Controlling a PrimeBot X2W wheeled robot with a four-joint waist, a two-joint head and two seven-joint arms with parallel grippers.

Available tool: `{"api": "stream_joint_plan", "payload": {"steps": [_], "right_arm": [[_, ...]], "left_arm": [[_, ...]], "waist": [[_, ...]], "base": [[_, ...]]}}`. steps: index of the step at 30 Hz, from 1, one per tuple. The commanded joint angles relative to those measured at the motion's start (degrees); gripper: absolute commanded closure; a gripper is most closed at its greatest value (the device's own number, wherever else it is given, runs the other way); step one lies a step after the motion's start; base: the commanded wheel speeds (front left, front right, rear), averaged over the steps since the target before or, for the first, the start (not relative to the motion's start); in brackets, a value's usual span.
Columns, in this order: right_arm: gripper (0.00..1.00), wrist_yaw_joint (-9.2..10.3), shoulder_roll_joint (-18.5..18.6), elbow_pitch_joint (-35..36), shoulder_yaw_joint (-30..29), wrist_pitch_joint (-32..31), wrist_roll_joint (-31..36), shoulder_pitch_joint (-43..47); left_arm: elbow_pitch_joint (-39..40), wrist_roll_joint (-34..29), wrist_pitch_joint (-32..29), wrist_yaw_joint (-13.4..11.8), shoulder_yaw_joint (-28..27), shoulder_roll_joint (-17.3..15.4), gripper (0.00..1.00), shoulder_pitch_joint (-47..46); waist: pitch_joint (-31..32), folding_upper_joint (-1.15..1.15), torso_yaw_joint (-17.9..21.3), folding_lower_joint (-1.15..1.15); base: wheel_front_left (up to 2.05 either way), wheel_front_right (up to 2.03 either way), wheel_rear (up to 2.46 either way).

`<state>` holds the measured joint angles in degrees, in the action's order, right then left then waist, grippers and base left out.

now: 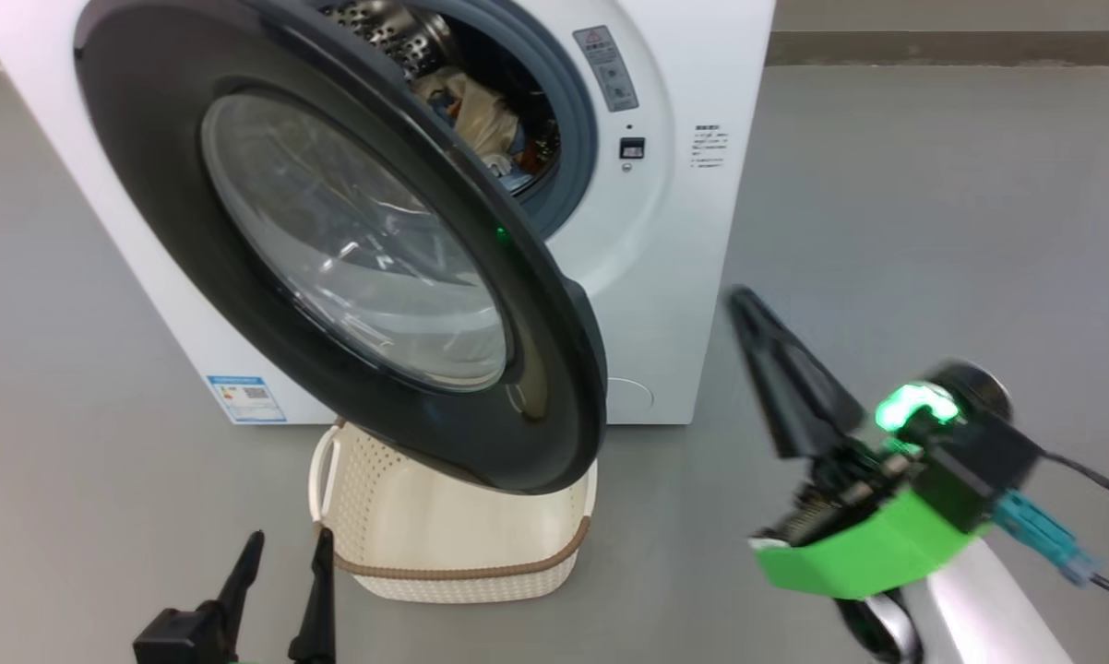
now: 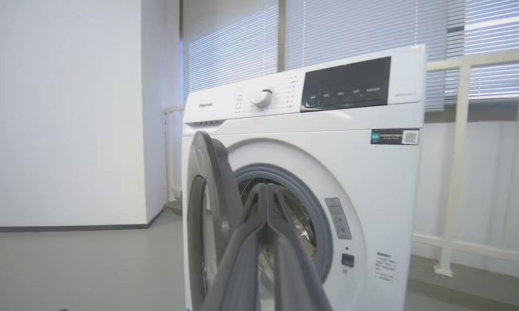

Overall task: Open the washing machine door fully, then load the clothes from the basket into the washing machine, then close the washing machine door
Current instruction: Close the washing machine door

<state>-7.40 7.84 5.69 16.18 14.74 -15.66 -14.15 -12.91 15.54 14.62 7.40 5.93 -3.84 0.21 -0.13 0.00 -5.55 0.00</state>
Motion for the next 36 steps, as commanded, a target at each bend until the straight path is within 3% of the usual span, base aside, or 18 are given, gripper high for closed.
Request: {"api": "stream_joint_plan", "payload": {"steps": [1, 8, 13, 22, 36], "right_arm": [[1.0, -0.09, -0.59, 2.39, 3.34, 0.26, 0.01, -3.19], [1.0, -0.09, -1.41, -1.57, 12.57, 0.26, -1.95, -7.42], [1.0, -0.09, -1.79, -7.27, 14.86, 0.26, -3.29, -7.4], [1.0, -0.09, -2.5, -15.84, 12.05, 0.26, -5.31, -7.89], [1.0, -0.09, -0.07, -17.84, 8.41, 0.26, -4.9, -11.1]], "left_arm": [[1.13, 0.48, 0.38, 0.09, -1.4, -0.09, 0.0, -2.07], [1.09, 0.84, 0.38, 0.09, -0.24, 0.33, 0.0, -2.73], [1.42, 0.92, 0.38, 0.09, 0.37, 0.48, 0.0, -2.98], [2.49, 1.21, 0.38, 0.09, 1.29, 0.77, 0.0, -3.54], [3.99, 2.61, 0.38, 0.09, 1.41, 0.95, 0.0, -5.37]], "waist": [[-0.09, 0.0, -0.98, 0.0], [-0.1, 0.0, -4.11, 0.0], [-0.43, 0.0, -6.08, 0.0], [-3.28, 0.0, -9.67, 0.0], [-8.47, 0.0, -11.76, 0.0]], "base": [[0.0, 0.0, 0.0], [0.0, 0.0, 0.0], [0.0, 0.0, 0.0], [0.0, 0.0, 0.0], [0.0, 0.0, 0.0]]}}
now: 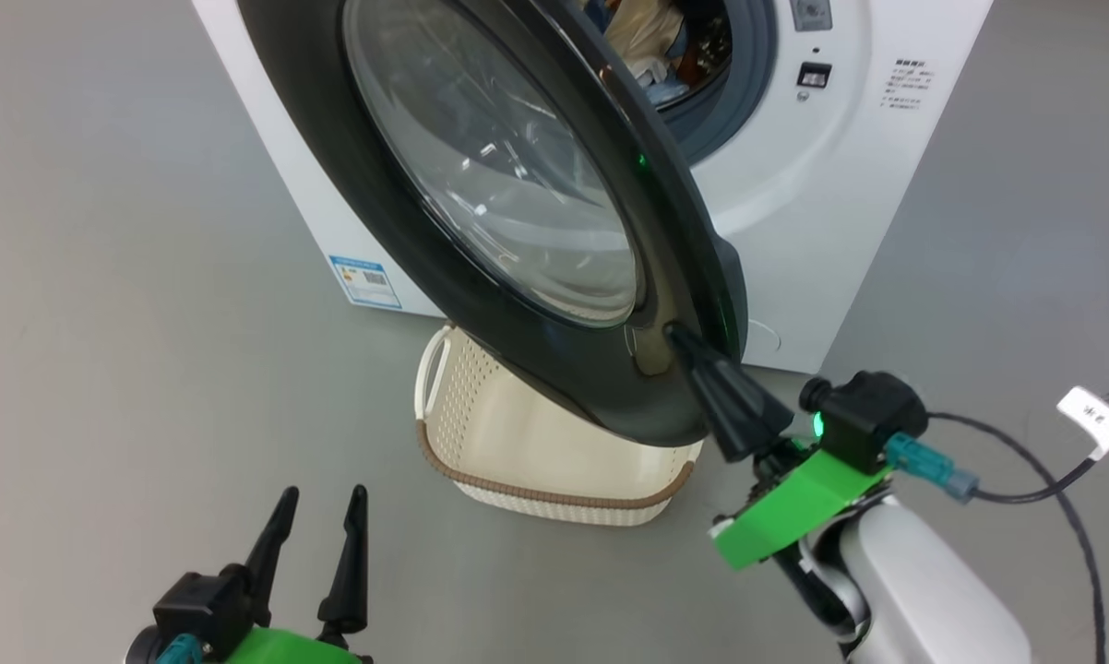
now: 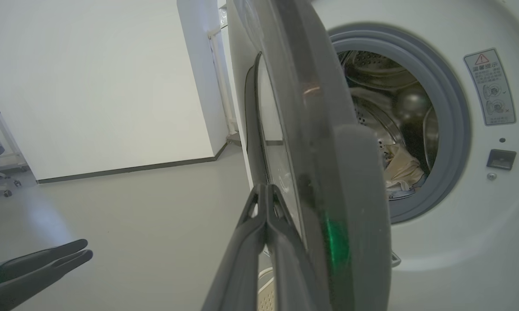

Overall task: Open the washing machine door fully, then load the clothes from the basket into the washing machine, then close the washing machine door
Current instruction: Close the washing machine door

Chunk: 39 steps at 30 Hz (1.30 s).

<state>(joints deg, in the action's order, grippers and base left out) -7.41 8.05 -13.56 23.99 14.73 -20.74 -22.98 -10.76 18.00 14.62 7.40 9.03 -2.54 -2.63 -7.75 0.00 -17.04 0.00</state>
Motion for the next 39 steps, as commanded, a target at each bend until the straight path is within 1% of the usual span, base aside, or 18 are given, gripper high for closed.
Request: {"api": "stream_joint_plan", "payload": {"steps": [1, 17, 28, 35, 39], "right_arm": [[1.0, -0.08, -0.1, 1.43, 0.46, 0.27, 0.22, -2.49], [1.0, -0.08, 3.26, 1.47, -1.06, 0.27, 0.23, -7.93], [1.0, -0.08, 6.1, 0.5, -3.03, 0.27, 0.13, -14.98], [1.0, -0.08, 8.91, 0.0, -3.81, 0.27, 0.19, -19.38], [1.0, -0.08, 10.48, -0.43, -3.9, 0.27, 0.34, -21.91]], "left_arm": [[1.96, 0.28, 0.38, 0.09, -1.67, -0.35, 0.0, -2.66], [4.46, 3.08, 0.38, 0.09, 0.01, -0.34, 0.0, -5.23], [7.68, 4.53, 0.38, 0.09, 1.48, -0.34, 0.0, -6.55], [9.73, 5.52, 0.38, -0.06, 3.14, -0.34, 0.0, -7.9], [11.6, 5.65, 0.38, -0.05, 5.12, -0.34, 0.0, -8.57]], "waist": [[-1.13, 0.0, -0.3, 0.0], [-7.14, 0.0, -0.71, 0.0], [-13.06, 0.0, -0.96, 0.0], [-16.92, 0.0, -1.53, 0.0], [-18.97, 0.0, -1.84, 0.0]], "base": [[0.0, 0.0, 0.0], [0.0, 0.0, 0.0], [0.0, 0.0, 0.0], [0.0, 0.0, 0.0], [0.0, 0.0, 0.0]]}}
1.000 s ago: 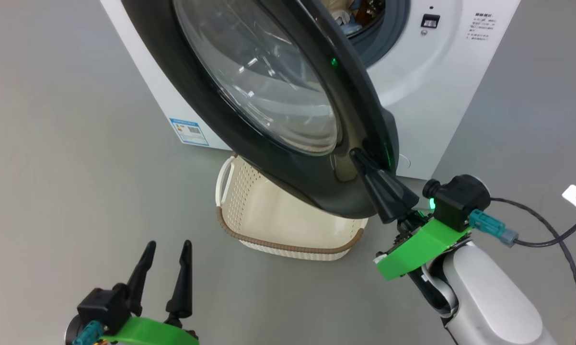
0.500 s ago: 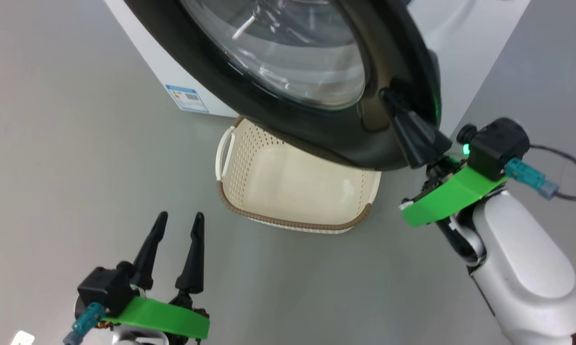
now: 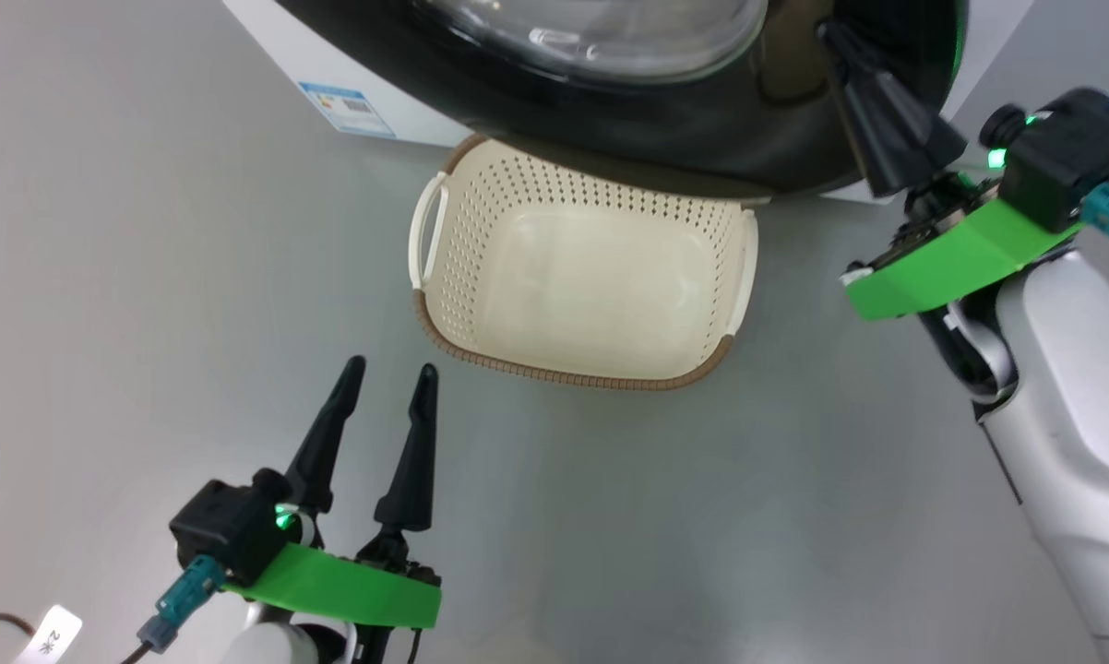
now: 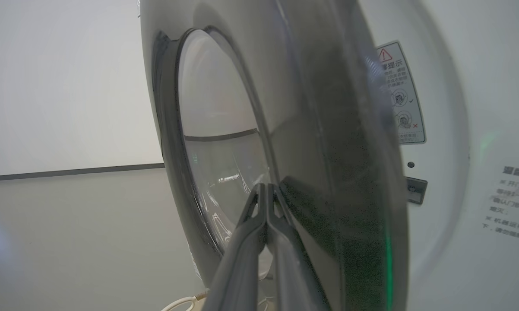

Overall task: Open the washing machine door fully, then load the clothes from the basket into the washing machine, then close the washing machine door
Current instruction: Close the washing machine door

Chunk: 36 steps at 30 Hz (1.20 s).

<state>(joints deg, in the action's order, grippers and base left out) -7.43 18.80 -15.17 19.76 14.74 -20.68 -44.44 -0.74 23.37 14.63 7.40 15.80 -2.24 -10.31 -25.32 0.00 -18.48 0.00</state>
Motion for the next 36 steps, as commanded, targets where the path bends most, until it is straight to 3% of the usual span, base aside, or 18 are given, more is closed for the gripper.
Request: {"api": "stream_joint_plan", "payload": {"steps": [1, 21, 29, 36], "right_arm": [[1.0, -0.06, 0.14, 1.03, 0.29, 0.26, 0.32, -1.04], [1.0, -0.06, 6.55, -7.27, -4.72, 0.26, 1.5, -11.6], [1.0, -0.06, 7.34, -9.99, -6.29, 0.26, 2.89, -14.1], [1.0, -0.06, 5.51, -7.97, -6.85, 0.26, 3.05, -12.35]], "left_arm": [[2.02, 0.44, 0.37, -0.1, -1.18, -0.64, 0.0, -1.07], [7.4, 2.58, 0.37, -1.3, 6.52, -0.64, 0.0, -2.26], [7.92, 2.03, 0.37, -1.79, 7.22, -0.64, 0.0, -1.51], [7.22, 2.12, 0.37, -2.23, 6.02, -0.64, 0.0, -2.13]], "waist": [[-1.82, 0.0, -0.61, 0.0], [-6.93, 0.0, -6.75, 0.0], [-6.88, 0.0, -6.95, 0.0], [-6.04, 0.0, -4.91, 0.0]], "base": [[0.0, 0.0, 0.0], [0.0, 0.0, 0.0], [0.0, 0.0, 0.0], [0.0, 0.0, 0.0]]}}
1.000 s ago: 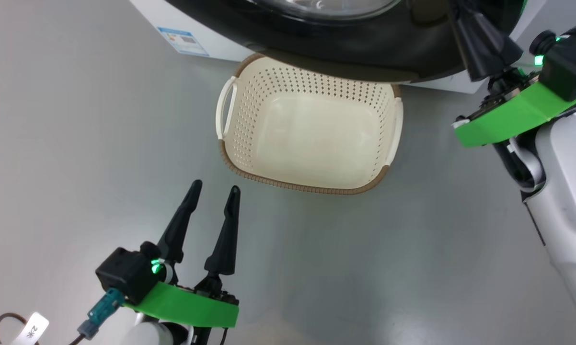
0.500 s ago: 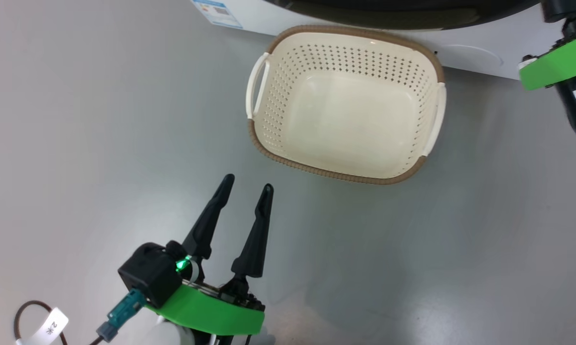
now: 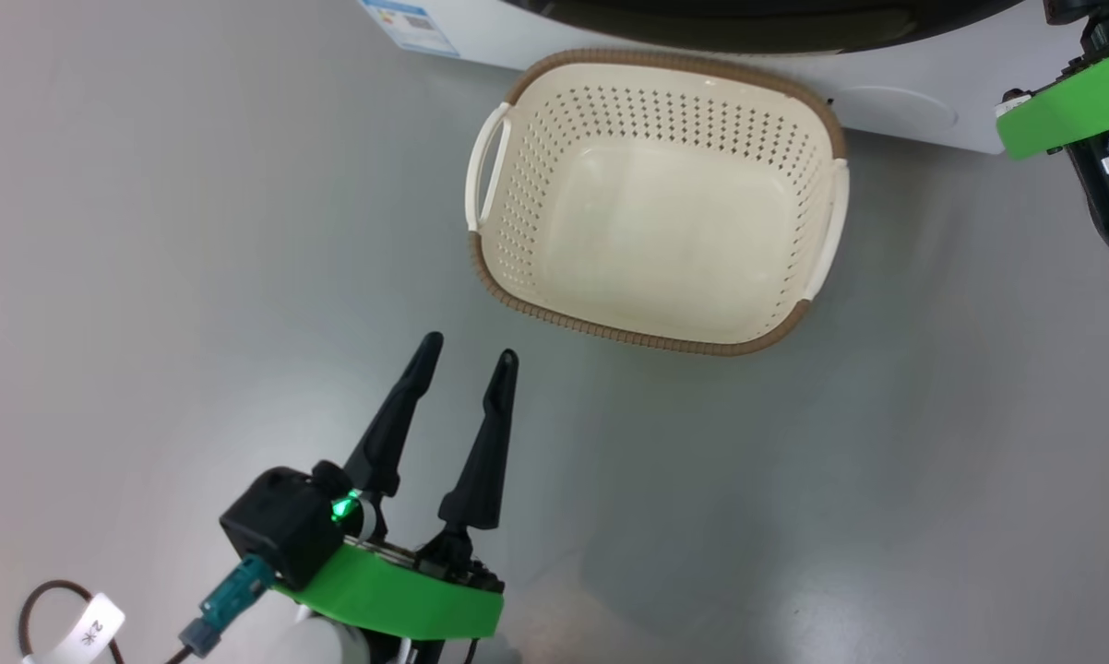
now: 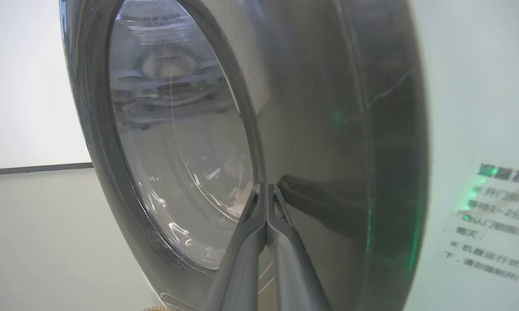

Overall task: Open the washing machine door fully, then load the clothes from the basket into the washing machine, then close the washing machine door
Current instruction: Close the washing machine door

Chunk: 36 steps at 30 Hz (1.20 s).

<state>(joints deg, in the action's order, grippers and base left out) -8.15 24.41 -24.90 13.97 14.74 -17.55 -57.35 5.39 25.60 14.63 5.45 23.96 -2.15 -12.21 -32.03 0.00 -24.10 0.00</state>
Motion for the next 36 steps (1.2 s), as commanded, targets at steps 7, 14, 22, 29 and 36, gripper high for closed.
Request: {"api": "stream_joint_plan", "payload": {"steps": [7, 14, 22, 29, 36], "right_arm": [[0.79, 0.66, -3.36, 8.47, -0.77, 0.26, -0.79, 9.29], [0.13, 0.66, -5.88, 14.09, -1.21, 0.26, -0.5, 19.89], [0.0, 0.66, -8.45, 17.85, -3.59, 0.26, 1.83, 33.24], [0.0, 0.66, -9.64, 19.5, -7.31, 0.26, 3.45, 42.74], [0.0, 0.66, -10.74, 22.01, -10.75, 0.26, 4.72, 51.33]], "left_arm": [[-1.62, 1.01, 0.37, -0.6, -4.47, -0.73, 0.0, -0.96], [-6.84, -0.17, 0.37, -0.22, -6.92, -0.73, 0.0, 0.71], [-12.18, -2.29, 0.37, 0.8, -12.1, -0.73, 0.0, 6.08], [-13.51, -2.94, 0.37, 1.35, -14.96, -0.73, 0.0, 9.41], [-13.97, -3.14, 0.37, 1.76, -17.97, -0.73, 0.0, 12.77]], "waist": [[5.03, 0.0, 4.57, 0.0], [12.25, 0.0, 10.01, 0.0], [22.6, 0.0, 15.89, 0.0], [27.62, 0.0, 18.23, 0.0], [31.19, 0.0, 21.47, 0.0]], "base": [[0.0, 0.0, 0.0], [0.0, 0.0, 0.0], [0.0, 0.0, 0.0], [0.0, 0.0, 0.0], [0.0, 0.0, 0.0]]}}
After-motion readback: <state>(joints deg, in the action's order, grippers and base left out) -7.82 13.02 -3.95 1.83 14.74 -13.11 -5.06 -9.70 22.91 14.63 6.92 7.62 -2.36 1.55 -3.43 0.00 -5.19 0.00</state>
